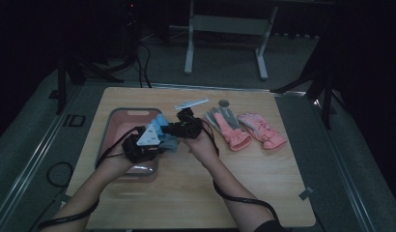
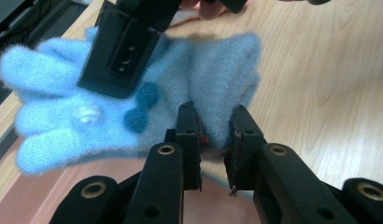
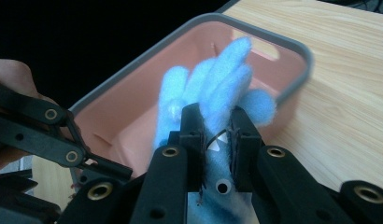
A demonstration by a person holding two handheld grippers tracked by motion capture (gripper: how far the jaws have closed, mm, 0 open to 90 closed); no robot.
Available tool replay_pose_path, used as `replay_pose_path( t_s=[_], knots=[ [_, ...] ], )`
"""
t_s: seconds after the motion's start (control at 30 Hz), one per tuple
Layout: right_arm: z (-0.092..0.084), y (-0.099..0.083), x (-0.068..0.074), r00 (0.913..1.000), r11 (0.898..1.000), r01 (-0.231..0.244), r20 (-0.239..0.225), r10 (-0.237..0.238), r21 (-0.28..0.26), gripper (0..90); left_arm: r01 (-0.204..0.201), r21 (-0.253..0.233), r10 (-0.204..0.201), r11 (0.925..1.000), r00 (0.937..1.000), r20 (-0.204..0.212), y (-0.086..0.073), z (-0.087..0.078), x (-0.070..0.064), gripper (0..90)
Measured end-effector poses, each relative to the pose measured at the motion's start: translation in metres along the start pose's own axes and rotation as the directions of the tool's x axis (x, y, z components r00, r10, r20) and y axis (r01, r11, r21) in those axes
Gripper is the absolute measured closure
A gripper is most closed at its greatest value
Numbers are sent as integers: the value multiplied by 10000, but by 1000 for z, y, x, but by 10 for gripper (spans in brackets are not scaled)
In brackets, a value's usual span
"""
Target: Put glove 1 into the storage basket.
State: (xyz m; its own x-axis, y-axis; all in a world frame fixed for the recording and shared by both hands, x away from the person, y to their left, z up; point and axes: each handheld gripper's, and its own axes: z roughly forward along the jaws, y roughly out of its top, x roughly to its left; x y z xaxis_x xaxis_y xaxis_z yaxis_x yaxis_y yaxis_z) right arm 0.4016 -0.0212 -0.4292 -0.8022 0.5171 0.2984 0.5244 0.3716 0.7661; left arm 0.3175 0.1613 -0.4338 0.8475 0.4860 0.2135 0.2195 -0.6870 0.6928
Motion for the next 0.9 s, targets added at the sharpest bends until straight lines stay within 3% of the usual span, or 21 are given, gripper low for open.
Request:
replay_pose_path(
  t_s=[0.27,0.5,0.7,0.9],
  knots=[
    [40,13,20,9988,9996,147,-472,-136,231,794,495,149,-491,9987,9984,-281,-36,-20,12,778],
    [77,16,36,9959,9992,100,-897,-65,385,797,982,405,-975,9943,9951,-187,-68,-35,24,778],
    [94,11,33,9964,9978,-168,-819,220,642,798,907,560,-904,9943,9959,-73,-82,-24,29,776],
    [99,7,25,9975,9956,-337,-589,390,873,801,770,1012,-806,9919,9962,323,-79,-13,39,774]
  ],
)
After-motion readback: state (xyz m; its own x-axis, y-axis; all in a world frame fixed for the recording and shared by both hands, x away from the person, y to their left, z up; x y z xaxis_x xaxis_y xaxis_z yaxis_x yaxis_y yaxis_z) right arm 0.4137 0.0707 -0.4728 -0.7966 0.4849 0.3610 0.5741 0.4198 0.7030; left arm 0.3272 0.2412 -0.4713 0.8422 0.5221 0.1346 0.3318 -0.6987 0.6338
